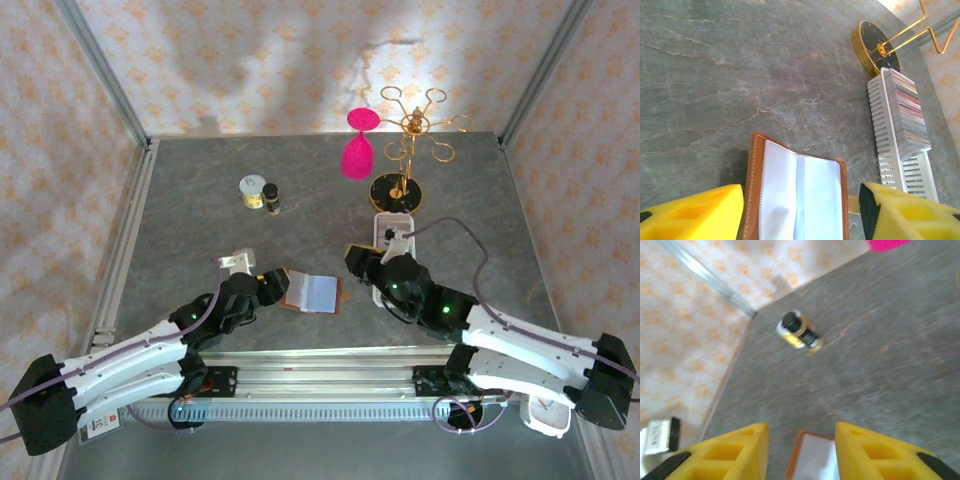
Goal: Put the credit cards into the card holder
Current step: Move the card holder to the bottom-center of the table.
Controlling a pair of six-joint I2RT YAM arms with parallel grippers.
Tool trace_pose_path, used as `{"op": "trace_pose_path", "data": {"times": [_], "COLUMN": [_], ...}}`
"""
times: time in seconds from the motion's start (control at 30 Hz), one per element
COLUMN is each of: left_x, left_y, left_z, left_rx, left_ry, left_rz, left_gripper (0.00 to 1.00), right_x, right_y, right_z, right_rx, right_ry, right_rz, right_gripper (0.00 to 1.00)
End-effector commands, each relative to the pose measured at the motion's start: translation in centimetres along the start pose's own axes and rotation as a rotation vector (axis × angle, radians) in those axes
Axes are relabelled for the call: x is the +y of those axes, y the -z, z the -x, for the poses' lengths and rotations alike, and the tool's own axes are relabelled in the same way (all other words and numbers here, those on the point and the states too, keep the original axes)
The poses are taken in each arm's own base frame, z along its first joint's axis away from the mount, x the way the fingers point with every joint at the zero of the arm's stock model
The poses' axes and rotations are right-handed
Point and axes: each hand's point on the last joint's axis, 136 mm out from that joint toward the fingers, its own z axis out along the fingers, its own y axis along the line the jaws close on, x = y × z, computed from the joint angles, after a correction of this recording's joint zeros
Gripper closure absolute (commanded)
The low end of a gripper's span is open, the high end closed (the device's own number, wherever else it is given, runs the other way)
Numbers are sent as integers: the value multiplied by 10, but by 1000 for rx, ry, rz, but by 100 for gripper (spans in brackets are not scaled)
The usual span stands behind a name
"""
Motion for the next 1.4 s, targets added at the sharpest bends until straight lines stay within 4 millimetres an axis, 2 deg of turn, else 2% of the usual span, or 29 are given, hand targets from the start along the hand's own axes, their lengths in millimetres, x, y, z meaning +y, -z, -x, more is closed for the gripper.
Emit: {"op": "trace_pose_path", "data": {"times": [0.0, 0.1, 0.17, 0.27, 0.3, 0.33, 0.43, 0.5, 0.57, 0.73, 0.9, 1.03, 1.37], "left_x": [-21, -5, 4, 10, 11, 11, 14, 14, 12, 5, 16, 22, 35], "left_y": [-1, -6, -8, -12, -13, -14, -19, -23, -27, -38, -44, -45, -48], "left_z": [10, 11, 11, 6, 4, 2, -5, -12, -18, -36, -46, -53, -65], "left_rx": [-9, -30, -38, -22, -14, -8, 17, 37, 67, 152, 194, 213, 240], "left_ry": [-34, -61, -75, -102, -110, -117, -144, -155, -166, -189, -218, -221, -212], "left_rz": [-59, 26, 69, 91, 97, 98, 93, 84, 69, 29, 83, 90, 112], "left_gripper": [36, 36, 35, 35, 35, 35, 35, 35, 35, 39, 42, 46, 63], "right_x": [-7, 23, 39, 41, 41, 39, 27, 22, 14, -21, -43, -77, -104], "right_y": [9, 15, 20, 24, 24, 24, 24, 28, 27, 13, 1, -14, -38], "right_z": [9, 17, 20, 31, 27, 23, 0, -15, -20, -14, -6, -11, -13], "right_rx": [-21, -15, -31, -100, -91, -74, 46, 130, 165, 190, 215, 343, 468], "right_ry": [176, 353, 541, 820, 948, 1051, 1368, 1493, 1589, 1730, 1726, 1805, 1883], "right_rz": [-42, 88, 159, 147, 153, 157, 180, 235, 222, 82, 70, 2, -34], "right_gripper": [50, 36, 33, 28, 17, 1, 0, 0, 0, 0, 0, 0, 0]}}
